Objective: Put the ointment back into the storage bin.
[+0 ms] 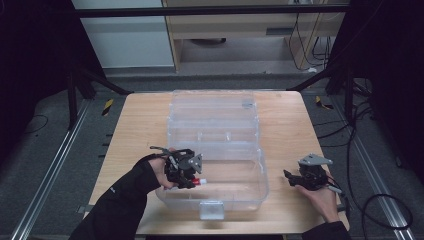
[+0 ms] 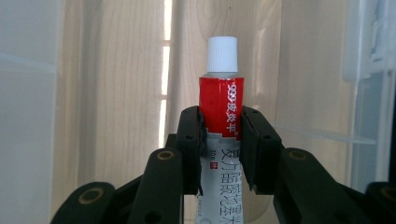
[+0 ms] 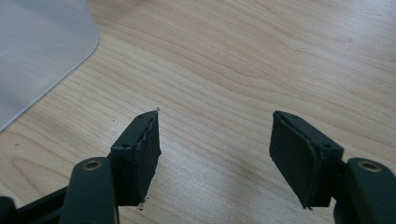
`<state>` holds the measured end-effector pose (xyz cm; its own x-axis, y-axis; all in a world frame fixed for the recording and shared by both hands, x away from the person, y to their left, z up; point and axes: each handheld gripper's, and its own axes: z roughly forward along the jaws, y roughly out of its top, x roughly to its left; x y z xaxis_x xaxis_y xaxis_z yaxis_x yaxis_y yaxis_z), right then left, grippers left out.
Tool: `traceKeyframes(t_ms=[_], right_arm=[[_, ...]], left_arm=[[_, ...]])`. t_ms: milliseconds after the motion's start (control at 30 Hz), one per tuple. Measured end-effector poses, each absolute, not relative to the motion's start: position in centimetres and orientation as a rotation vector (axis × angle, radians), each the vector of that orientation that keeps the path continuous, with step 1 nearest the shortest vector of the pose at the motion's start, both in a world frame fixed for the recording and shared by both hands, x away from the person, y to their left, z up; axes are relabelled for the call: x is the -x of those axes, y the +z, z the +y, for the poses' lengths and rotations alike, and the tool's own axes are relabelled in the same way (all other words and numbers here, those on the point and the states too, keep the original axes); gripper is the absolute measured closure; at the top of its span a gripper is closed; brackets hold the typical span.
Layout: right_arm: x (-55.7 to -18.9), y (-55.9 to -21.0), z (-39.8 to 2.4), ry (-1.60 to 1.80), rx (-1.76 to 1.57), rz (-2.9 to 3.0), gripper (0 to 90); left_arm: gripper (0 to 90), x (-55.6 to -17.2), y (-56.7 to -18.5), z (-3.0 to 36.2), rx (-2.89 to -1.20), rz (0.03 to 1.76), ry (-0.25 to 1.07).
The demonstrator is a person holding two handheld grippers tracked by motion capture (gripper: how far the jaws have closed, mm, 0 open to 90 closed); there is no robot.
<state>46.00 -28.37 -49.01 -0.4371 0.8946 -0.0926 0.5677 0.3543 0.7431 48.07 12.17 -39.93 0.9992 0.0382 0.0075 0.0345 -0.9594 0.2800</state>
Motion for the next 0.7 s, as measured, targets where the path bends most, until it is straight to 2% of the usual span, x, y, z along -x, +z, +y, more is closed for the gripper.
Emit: traceKeyframes(t_ms=[700], right_arm=[[-46.0, -49.1, -28.2, 0.872, -1.261, 2.145, 32.9]], left_arm=[[70.4, -48.4, -42.5, 11.4, -2.917, 0.041, -0.045]])
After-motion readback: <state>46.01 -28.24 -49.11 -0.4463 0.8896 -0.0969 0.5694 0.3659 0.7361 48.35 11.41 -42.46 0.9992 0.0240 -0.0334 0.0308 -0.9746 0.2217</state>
